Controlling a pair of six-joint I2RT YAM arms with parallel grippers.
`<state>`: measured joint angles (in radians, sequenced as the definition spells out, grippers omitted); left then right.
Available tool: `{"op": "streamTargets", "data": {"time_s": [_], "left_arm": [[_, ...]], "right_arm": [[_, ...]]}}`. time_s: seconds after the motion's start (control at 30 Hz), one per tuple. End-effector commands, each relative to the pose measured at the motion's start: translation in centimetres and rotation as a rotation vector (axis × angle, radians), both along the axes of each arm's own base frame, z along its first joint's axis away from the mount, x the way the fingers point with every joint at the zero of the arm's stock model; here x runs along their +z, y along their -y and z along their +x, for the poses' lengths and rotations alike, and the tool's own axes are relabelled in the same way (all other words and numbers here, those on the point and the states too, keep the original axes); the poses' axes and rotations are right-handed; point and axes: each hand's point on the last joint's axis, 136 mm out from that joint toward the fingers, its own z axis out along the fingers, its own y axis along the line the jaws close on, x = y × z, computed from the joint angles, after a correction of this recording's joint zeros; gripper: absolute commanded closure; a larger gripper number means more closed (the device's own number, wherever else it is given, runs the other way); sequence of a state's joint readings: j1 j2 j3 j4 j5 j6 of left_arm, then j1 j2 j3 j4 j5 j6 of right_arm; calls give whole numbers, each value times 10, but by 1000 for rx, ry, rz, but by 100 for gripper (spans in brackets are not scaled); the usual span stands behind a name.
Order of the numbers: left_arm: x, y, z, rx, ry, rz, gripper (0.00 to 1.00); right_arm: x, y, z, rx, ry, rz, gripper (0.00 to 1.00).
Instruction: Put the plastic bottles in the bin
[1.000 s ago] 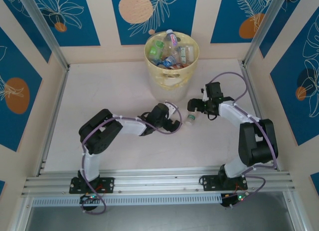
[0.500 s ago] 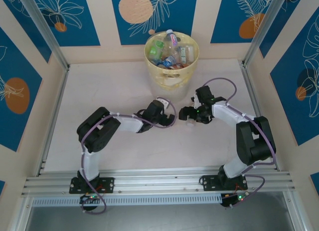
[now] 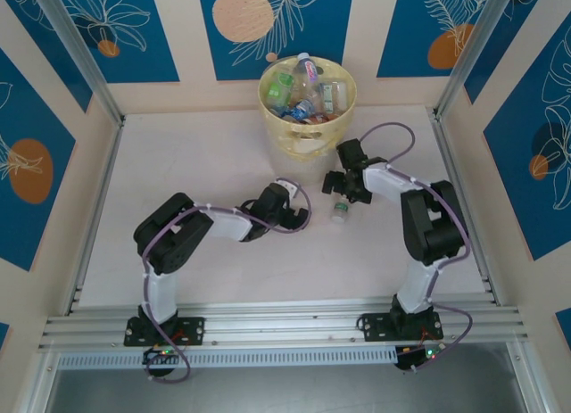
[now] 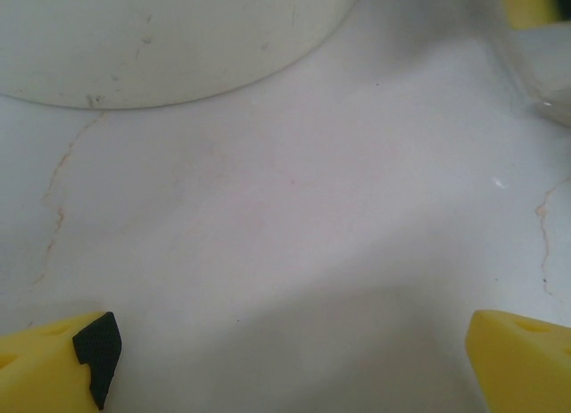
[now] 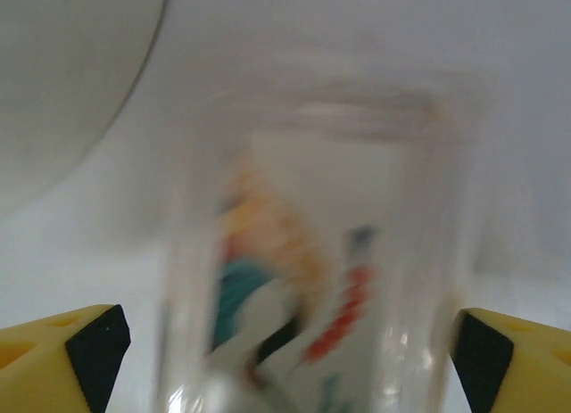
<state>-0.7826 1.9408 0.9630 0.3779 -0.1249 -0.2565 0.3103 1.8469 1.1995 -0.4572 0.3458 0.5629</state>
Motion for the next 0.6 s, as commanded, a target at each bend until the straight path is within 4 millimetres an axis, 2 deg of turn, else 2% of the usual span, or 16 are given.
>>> {"op": "streamTargets", "data": {"time_s": [0.0,0.13,0.2,0.27,0.37,0.43,0.57], "left_arm": [[23,-7,1,20,46,-29,0],[31,-17,-1,35,68,-27,0],[38,-23,-2,49,84,-42,0],[49,-29,-2,67,113,-68,0],[68,-42,-2,106,174,-95,0],[81,-52,-2,139,222,-103,0],[105,-83,2,256,305,-106,0]], "right_arm": [[-6,13,17,-82,24,-69,12],[-6,18,20,-75,54,-131,30],[2,21,20,-62,90,-148,40],[17,22,20,-50,149,-142,45],[52,26,17,-37,270,-128,51],[89,27,15,-25,369,-110,53],[181,29,10,-22,596,-60,55]]}}
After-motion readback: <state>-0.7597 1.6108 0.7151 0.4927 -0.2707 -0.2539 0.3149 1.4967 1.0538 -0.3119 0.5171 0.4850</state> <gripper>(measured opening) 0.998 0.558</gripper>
